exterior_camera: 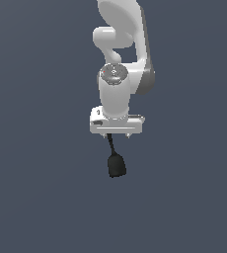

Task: Pick up the object and move it to a goal position.

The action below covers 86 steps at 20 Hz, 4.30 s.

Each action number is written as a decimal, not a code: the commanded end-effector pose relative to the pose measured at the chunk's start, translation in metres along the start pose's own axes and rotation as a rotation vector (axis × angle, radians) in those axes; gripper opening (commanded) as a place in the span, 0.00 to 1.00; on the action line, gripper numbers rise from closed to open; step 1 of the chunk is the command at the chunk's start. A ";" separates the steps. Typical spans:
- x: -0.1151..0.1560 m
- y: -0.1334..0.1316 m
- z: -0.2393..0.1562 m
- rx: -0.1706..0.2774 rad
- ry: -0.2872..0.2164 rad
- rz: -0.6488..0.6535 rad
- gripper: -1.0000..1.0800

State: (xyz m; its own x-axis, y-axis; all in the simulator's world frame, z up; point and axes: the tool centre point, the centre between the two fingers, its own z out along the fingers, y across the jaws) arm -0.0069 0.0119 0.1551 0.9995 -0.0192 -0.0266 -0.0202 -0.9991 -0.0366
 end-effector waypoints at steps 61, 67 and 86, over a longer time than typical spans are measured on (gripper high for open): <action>-0.023 0.034 0.135 -0.040 0.021 -0.293 0.96; -0.023 0.034 0.138 -0.040 0.021 -0.293 0.00; -0.015 0.001 0.102 -0.039 0.020 -0.295 0.00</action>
State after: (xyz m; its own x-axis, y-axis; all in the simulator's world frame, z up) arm -0.0277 0.0075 0.0443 0.9625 0.2712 -0.0034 0.2712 -0.9625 -0.0021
